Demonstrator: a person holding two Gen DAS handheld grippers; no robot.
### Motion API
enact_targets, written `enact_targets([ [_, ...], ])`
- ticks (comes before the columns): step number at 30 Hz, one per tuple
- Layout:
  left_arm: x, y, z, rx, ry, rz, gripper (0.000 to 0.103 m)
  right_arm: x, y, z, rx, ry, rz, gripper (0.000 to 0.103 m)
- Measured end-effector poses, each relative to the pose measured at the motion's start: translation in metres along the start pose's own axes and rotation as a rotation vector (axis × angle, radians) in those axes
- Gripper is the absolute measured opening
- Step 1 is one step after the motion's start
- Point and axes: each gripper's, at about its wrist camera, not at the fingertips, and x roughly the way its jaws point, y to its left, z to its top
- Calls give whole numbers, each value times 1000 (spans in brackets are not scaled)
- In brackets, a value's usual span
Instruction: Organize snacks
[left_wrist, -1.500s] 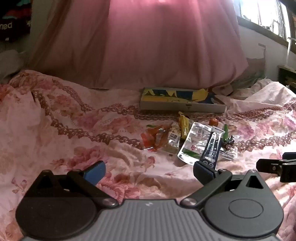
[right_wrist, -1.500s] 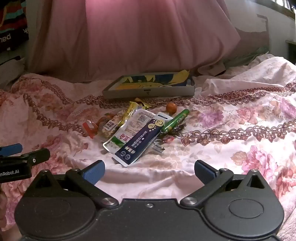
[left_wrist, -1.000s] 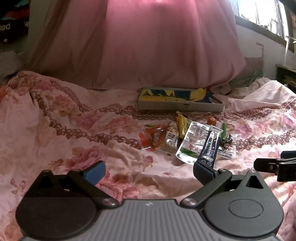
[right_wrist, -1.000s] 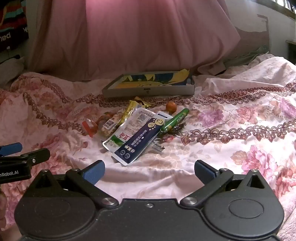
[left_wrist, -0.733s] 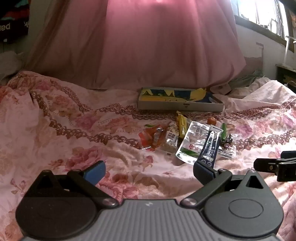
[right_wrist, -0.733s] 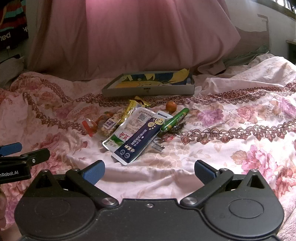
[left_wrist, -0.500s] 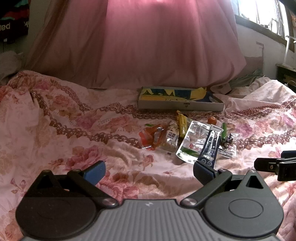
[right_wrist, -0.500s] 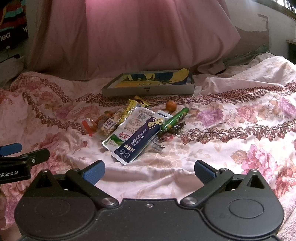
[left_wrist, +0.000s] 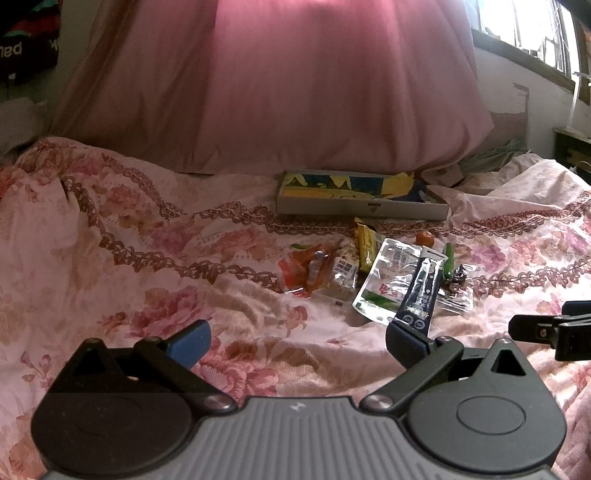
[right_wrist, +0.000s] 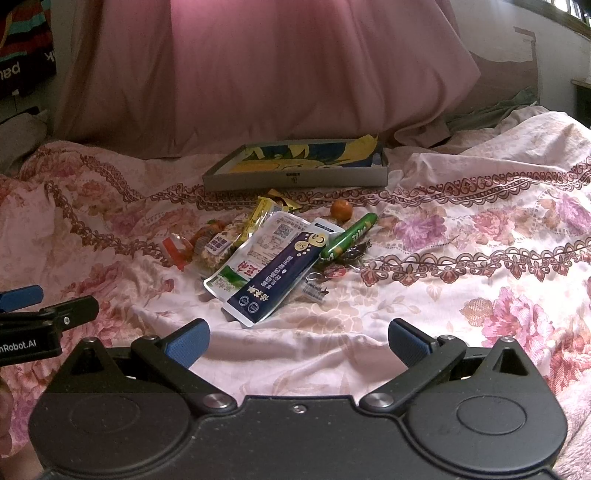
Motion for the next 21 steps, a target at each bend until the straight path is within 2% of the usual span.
enact_targets([
  [13,1,3,-3,-1,3,-3,103,1,0,0,-1,5,0,103],
  [21,6,15,-20,-14,29,1,103,2,1,1,-6,11,-4,103],
])
